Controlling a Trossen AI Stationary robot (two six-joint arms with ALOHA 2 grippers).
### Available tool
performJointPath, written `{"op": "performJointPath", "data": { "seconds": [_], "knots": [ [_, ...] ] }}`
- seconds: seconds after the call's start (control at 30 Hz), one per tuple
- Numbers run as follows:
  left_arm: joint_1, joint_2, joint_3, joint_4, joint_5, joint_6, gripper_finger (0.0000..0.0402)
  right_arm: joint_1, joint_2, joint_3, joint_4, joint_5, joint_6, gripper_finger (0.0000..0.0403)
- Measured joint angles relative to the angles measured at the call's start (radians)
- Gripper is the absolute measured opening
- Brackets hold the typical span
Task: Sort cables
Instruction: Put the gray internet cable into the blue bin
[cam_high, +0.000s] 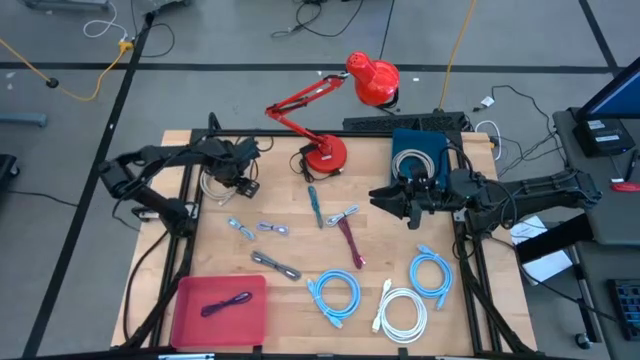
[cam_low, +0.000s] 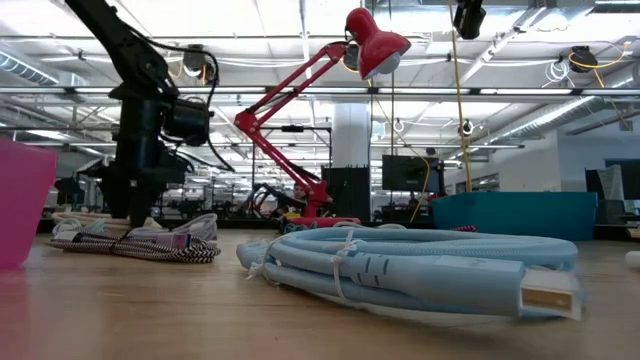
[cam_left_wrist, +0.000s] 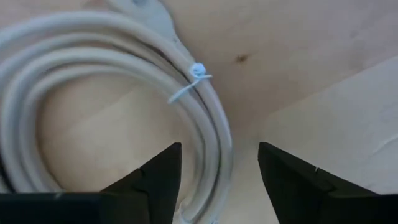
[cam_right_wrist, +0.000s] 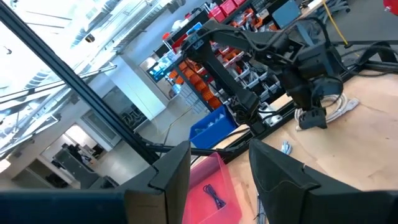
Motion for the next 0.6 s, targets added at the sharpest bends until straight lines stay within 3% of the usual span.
{"op": "performJointPath", "data": {
  "seconds": [0.17, 0.33, 0.6],
  "knots": [
    [-0.024, 0.061, 0.006, 0.012, 0.012, -0.025, 0.0160, 0.000, 0.000, 0.000, 0.000, -0.002, 0.008, 0.0155],
    [-0.048, 0.057, 0.004, -0.004, 0.036, -0.041, 0.0036, 0.000, 0.000, 0.000, 0.001, -0.003, 0.008, 0.0155],
    [-0.140, -0.151, 0.012, -0.145, 0.110, -0.117, 0.0034, 0.000, 0.000, 0.000, -0.001, -0.003, 0.008, 0.0155]
  ]
}}
